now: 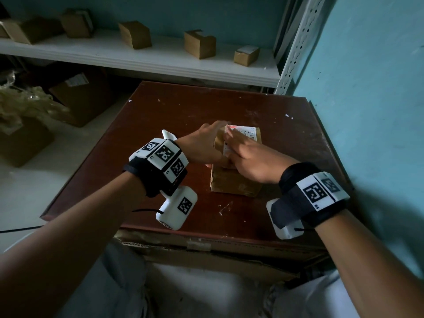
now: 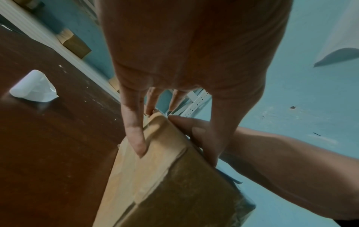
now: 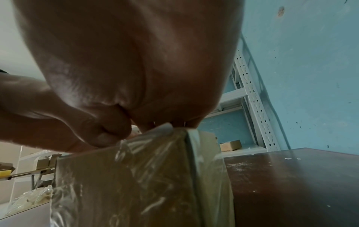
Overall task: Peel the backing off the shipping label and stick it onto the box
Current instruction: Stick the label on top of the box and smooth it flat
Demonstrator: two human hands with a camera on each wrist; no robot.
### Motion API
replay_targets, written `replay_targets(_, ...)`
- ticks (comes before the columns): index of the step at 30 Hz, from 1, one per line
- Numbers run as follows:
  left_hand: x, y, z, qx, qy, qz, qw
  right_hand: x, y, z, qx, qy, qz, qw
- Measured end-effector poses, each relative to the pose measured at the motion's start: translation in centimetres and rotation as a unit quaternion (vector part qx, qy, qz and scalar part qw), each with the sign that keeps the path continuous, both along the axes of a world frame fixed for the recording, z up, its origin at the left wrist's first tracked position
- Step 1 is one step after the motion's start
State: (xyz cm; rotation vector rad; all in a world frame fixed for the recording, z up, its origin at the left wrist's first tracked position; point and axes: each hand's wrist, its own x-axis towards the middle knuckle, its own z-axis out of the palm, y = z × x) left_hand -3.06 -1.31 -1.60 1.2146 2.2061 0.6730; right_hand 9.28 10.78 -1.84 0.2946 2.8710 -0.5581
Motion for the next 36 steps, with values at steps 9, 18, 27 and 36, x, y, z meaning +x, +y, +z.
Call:
replay_targets(9, 0.1, 0.1, 0.6, 0.058, -0.124, 0.068, 0.988, -0.5, -0.4, -0.1, 0.038, 0.019, -0.002, 0.999)
replay_targets(18, -0.5, 1.8, -1.0, 0.075, -0.056, 0.185, 0.978, -0.2, -1.0, -0.7, 0.059, 0.032, 0.002, 0.998)
replay_targets(27, -0.7, 2.3, -1.1, 0.064, -0.128, 0.187, 0.972, -0.3, -1.2, -1.0, 0.045, 0.031, -0.008, 0.998)
replay_targets(36, -0.7, 2.4, -1.0, 0.065, -0.144, 0.189, 0.969, -1.1, -1.2, -1.5, 0.057, 0.051, -0.016, 0.997)
